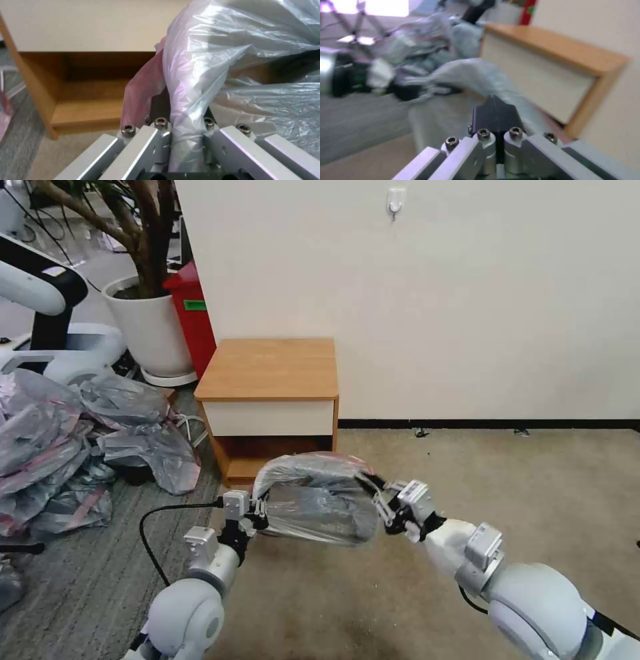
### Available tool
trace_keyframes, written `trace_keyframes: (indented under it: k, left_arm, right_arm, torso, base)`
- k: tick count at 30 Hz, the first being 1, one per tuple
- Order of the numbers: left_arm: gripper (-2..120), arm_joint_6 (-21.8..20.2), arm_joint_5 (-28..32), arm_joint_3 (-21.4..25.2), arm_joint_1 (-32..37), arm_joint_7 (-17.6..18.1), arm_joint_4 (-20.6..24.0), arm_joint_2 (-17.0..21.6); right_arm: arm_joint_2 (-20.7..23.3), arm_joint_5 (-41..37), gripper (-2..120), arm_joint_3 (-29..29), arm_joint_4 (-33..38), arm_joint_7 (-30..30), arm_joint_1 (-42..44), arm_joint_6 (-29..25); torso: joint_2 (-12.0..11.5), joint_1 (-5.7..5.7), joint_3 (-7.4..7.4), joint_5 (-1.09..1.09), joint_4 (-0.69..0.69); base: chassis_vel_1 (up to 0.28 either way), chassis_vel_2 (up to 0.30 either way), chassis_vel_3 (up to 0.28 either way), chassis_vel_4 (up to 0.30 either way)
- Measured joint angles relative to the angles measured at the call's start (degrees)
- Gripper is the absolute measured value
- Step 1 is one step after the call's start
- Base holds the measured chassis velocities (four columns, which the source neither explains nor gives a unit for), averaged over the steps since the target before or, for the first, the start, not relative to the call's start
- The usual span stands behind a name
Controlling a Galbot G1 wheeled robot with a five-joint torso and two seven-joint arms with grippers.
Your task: Pick up the garbage bag from the table and place it over the trash can.
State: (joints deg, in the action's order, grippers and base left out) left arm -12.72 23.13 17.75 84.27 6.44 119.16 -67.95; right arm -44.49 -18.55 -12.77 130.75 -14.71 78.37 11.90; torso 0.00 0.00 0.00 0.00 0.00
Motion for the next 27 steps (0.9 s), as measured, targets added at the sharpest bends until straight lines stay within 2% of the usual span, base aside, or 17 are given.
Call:
trace_keyframes:
  k: [3, 5, 6, 7, 9, 11, 13, 14, 16, 18, 19, 21, 27]
  left_arm:
    - [3, 0.85, -2.25, -0.53, 0.00, -1.05, -0.34, -0.44]
    - [3, 1.65, -4.74, -1.29, 0.01, -2.17, -0.57, -0.90]
    - [3, 1.65, -4.74, -1.29, 0.01, -2.17, -0.57, -0.90]
    - [3, 1.92, -5.57, -1.63, 0.04, -2.55, -0.63, -1.05]
    - [3, 2.72, -7.56, -2.12, 0.20, -3.63, -0.73, -1.48]
    - [3, 2.94, -8.00, -2.19, 0.29, -3.87, -0.74, -1.58]
    - [3, 3.61, -9.14, -2.40, 0.93, -4.74, -0.75, -1.68]
    - [3, 3.61, -9.14, -2.40, 0.93, -4.74, -0.75, -1.68]
    - [3, 3.92, -9.58, -2.40, 1.28, -5.12, -0.74, -1.50]
    - [3, 3.92, -9.58, -2.40, 1.28, -5.12, -0.74, -1.50]
    - [3, 4.01, -9.81, -2.41, 1.27, -5.20, -0.75, -1.40]
    - [3, 4.01, -10.01, -2.82, 1.08, -5.20, -0.90, -1.32]
    - [3, 4.01, -10.31, -3.79, 0.40, -5.20, -1.42, -1.40]
  right_arm:
    - [1.06, 0.00, 0, 0.79, 0.00, -2.12, -0.87, 2.44]
    - [2.46, -0.13, 0, 1.83, 0.52, -3.93, -2.42, 8.30]
    - [2.46, -0.13, 0, 1.83, 0.52, -3.93, -2.42, 8.30]
    - [2.62, -0.21, 0, 2.25, 0.75, -4.07, -3.10, 10.68]
    - [2.40, -0.41, 0, 3.44, 0.99, -3.63, -5.30, 16.41]
    - [2.23, -0.43, 0, 3.79, 0.99, -3.31, -5.84, 17.52]
    - [1.54, -0.48, 0, 5.02, 0.54, -1.96, -7.82, 21.80]
    - [1.54, -0.48, 0, 5.02, 0.54, -1.96, -7.82, 21.80]
    - [0.89, -0.50, 0, 5.57, 0.41, -1.00, -8.81, 25.18]
    - [0.89, -0.50, 0, 5.57, 0.41, -1.00, -8.81, 25.18]
    - [0.24, -0.42, 0, 5.83, 0.84, -0.48, -9.32, 28.01]
    - [-0.64, 1.23, 0, 6.57, 0.96, -0.18, -10.10, 29.12]
    - [-1.30, 4.08, 0, 8.33, -0.44, -0.24, -11.51, 29.22]
  torso:
    - [0.00, 0.00, 0.00, 0.00, 0.00]
    - [0.00, 0.00, 0.00, 0.00, 0.00]
    - [0.00, 0.00, 0.00, 0.00, 0.00]
    - [0.00, 0.00, 0.00, 0.00, 0.00]
    - [0.00, 0.00, 0.00, -0.01, 0.00]
    - [0.00, 0.00, 0.00, -0.01, 0.00]
    - [0.00, 0.00, 0.00, 0.00, 0.00]
    - [0.00, 0.00, 0.00, 0.00, 0.00]
    - [0.00, 0.00, 0.00, 0.00, 0.00]
    - [0.00, 0.00, 0.00, 0.00, 0.00]
    - [0.00, 0.00, 0.00, 0.00, 0.00]
    - [0.00, 0.00, 0.00, 0.00, 0.00]
    - [0.00, 0.00, 0.00, -0.01, 0.00]
  base:
    - [0.000, 0.000, 0.000, 0.000]
    - [0.000, 0.000, 0.000, 0.000]
    - [0.000, 0.000, 0.000, 0.000]
    - [0.000, 0.000, 0.000, 0.000]
    - [0.000, 0.000, 0.000, 0.000]
    - [0.000, 0.000, 0.000, 0.000]
    - [0.000, 0.000, 0.000, 0.000]
    - [0.000, 0.000, 0.000, 0.000]
    - [0.000, 0.000, 0.000, 0.000]
    - [0.000, 0.000, 0.000, 0.000]
    - [0.000, 0.000, 0.000, 0.000]
    - [0.000, 0.000, 0.000, 0.000]
    - [0.000, 0.000, 0.000, 0.000]
